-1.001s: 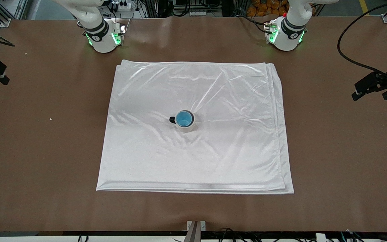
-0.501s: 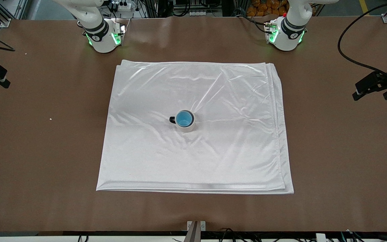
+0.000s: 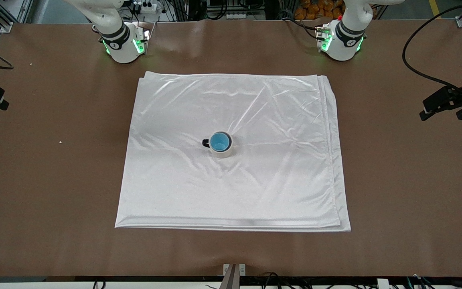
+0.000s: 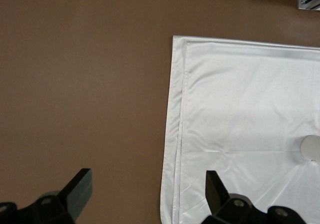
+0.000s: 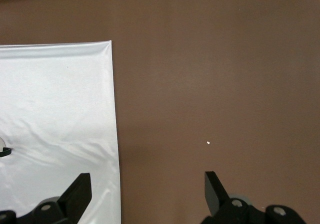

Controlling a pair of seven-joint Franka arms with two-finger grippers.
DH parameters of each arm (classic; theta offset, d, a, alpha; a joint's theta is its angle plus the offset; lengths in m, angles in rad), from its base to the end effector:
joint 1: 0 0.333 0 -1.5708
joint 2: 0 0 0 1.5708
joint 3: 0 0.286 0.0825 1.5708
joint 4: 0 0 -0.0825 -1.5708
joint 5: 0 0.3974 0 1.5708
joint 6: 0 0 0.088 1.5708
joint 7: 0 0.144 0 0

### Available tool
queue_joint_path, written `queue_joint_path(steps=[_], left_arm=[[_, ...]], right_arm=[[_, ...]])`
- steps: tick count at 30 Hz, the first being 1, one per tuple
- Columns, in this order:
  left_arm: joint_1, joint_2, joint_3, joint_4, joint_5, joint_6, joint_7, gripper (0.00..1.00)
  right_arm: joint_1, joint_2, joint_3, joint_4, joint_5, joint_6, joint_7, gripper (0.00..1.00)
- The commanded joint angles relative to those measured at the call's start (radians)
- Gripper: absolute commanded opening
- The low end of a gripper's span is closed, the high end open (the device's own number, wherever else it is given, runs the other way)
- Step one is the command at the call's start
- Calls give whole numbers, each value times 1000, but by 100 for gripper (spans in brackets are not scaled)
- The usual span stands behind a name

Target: Place blue cup into white mug on cloth

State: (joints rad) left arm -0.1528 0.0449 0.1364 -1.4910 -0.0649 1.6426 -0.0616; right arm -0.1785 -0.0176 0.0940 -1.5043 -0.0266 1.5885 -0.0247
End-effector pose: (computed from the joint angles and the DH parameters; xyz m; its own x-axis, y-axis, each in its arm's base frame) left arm 0.5920 -0.0202 0.5780 0.9935 0.0490 0.1030 0.0424 -0.9970 0.0652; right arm 0.5664 -0.0513 0.6017 0.9932 -0.0587 0.1008 -0.0621 -0.9976 0.0306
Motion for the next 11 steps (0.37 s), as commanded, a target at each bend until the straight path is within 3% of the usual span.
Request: queue_joint_path(steps=[1,11], left_arm=[[-4,3,-1,11,16,-1,9,100],[-7,3,-1,11,14,-1,3,100]], right_arm=[[-15,4,10,16,8,-10,12,100],[-18,4,10,15,7,-10,11,100]])
